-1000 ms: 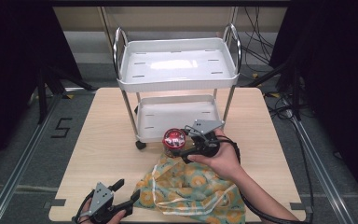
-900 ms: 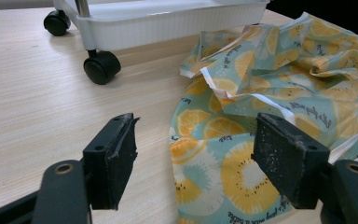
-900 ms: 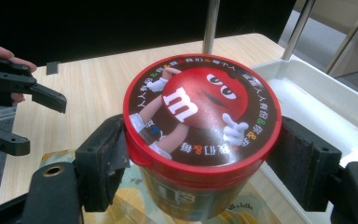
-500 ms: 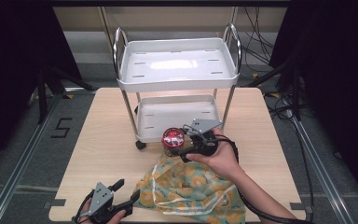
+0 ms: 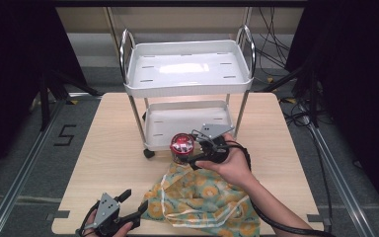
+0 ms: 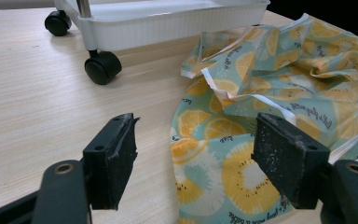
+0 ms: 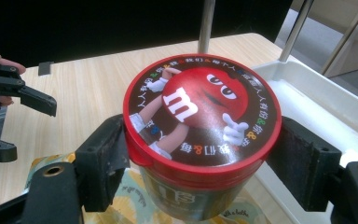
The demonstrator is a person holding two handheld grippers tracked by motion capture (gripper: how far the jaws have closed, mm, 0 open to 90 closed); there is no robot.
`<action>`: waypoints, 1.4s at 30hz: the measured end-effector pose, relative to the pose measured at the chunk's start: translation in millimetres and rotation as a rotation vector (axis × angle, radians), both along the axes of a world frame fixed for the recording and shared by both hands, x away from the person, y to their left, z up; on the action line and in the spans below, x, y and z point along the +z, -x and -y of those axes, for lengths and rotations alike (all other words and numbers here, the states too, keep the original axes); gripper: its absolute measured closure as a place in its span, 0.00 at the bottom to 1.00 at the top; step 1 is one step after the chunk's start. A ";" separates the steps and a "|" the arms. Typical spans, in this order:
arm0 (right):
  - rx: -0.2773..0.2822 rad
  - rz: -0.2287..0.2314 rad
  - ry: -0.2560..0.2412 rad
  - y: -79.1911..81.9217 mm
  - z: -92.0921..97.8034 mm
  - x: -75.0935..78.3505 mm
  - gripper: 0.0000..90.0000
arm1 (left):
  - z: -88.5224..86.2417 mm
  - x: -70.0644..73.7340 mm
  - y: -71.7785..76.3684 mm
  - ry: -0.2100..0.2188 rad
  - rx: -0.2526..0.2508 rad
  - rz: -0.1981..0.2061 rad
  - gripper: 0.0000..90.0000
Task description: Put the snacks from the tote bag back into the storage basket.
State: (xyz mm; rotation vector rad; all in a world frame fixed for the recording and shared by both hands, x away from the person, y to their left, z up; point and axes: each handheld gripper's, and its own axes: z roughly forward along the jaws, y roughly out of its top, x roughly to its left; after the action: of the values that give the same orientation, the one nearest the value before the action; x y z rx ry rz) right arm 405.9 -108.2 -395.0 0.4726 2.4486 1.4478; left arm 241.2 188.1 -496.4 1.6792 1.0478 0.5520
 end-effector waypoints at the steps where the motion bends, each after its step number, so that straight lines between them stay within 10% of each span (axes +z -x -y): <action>1: 0.000 -0.001 0.001 -0.3 -0.1 0.2 0.29 | -0.3 0.0 -0.1 -0.003 -0.001 0.000 0.33; 42: -0.004 -0.011 0.022 -10.6 -14.4 1.2 0.29 | -2.1 1.1 1.1 -0.014 0.003 -0.004 0.33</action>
State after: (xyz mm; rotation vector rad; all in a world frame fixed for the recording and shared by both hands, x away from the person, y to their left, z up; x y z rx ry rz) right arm 416.5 -93.8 -393.9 0.4825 2.4682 1.4190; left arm 240.2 190.1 -495.3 1.6914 1.0516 0.5593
